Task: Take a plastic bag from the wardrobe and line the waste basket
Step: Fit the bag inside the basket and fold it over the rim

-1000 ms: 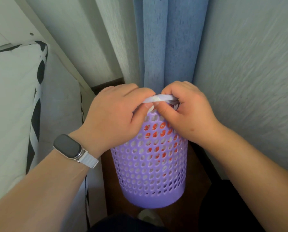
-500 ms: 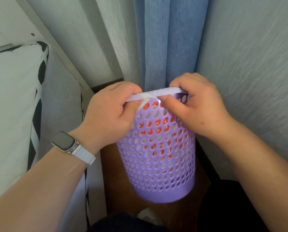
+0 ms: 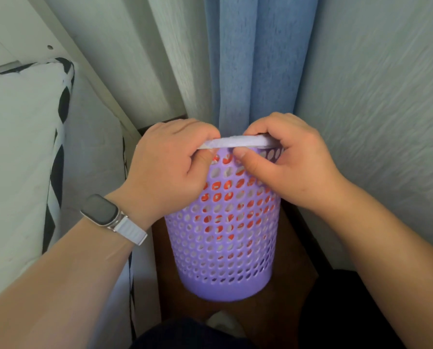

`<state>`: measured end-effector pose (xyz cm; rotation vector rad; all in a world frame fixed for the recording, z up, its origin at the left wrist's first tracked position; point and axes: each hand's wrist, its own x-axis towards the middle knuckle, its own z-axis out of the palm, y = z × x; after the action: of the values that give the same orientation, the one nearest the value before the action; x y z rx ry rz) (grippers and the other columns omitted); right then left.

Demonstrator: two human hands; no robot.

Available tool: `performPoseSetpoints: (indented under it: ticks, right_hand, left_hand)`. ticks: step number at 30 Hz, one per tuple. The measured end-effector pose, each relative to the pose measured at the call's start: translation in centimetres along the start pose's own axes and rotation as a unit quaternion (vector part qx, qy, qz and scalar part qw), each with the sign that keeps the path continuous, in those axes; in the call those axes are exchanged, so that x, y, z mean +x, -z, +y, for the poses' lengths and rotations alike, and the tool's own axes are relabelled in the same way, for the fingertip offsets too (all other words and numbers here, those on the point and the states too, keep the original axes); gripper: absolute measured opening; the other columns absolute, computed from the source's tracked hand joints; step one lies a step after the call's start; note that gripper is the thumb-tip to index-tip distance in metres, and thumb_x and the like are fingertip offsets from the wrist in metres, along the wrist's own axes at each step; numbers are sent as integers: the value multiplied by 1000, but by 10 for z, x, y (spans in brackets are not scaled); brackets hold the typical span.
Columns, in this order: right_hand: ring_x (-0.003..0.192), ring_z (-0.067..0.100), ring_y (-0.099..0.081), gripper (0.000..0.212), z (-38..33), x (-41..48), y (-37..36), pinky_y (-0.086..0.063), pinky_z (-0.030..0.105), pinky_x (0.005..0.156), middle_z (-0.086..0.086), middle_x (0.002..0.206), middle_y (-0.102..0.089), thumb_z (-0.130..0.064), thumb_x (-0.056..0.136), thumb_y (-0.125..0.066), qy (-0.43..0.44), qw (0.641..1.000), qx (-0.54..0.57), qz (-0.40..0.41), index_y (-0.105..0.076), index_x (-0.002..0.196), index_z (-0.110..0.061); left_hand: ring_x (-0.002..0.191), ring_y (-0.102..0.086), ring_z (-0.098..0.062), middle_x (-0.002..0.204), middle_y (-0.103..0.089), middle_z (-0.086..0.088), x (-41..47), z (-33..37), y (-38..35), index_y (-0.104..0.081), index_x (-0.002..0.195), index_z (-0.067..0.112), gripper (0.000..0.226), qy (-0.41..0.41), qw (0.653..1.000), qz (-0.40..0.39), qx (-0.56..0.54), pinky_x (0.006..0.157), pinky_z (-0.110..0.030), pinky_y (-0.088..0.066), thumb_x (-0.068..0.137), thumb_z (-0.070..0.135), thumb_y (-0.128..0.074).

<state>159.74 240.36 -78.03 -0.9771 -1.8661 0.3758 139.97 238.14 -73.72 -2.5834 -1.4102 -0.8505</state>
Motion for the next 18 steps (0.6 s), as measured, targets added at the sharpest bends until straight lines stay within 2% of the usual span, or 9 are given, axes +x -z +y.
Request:
performPoseSetpoints:
  ticks: [3,5,10,12,15,18]
  right_hand:
    - [77,21,-57,29,6,3,5,-44,37,73,3,80,-64,-40,84,-65,6,1000,-1,13,-69,91,-12]
    - [78,21,-57,26,9,4,7,-44,35,73,2,81,-63,-37,83,-66,-1,1000,1,27,-69,90,-12]
    - [68,15,-48,27,7,1,4,-38,30,66,-4,70,-52,-37,80,-68,-36,997,17,64,-61,75,-12]
    - [66,14,-45,26,5,0,1,-37,29,64,-8,66,-47,-35,77,-68,-49,996,15,79,-58,71,-12]
    - [64,12,-45,25,-1,-2,-4,-36,29,62,-15,64,-44,-36,75,-67,-63,994,16,92,-58,70,-13]
    - [64,15,-47,27,-7,-3,-10,-39,34,61,-6,63,-50,-38,76,-68,-48,995,0,85,-59,69,-13]
  left_hand:
    - [75,-53,-19,79,-61,-2,0,-3,1,-64,91,8,19,24,999,15,-34,65,-32,-39,87,18,-47]
    - [74,-52,-16,77,-58,1,0,-3,1,-63,89,7,19,34,998,22,-52,65,-30,-38,88,18,-47]
    - [69,-45,-6,75,-52,8,-2,-3,0,-62,87,6,18,65,993,31,-88,65,-14,-36,89,17,-48]
    - [71,-46,-8,77,-52,8,-1,-2,2,-63,91,7,16,52,995,24,-83,66,-20,-38,89,15,-49]
    - [84,-57,-16,91,-63,3,1,3,3,-64,110,10,26,11,1000,9,-23,77,-32,-44,89,19,-53]
    - [80,-60,-23,87,-65,-1,1,8,0,-67,109,13,23,-19,1000,-1,22,72,-39,-45,90,20,-55]
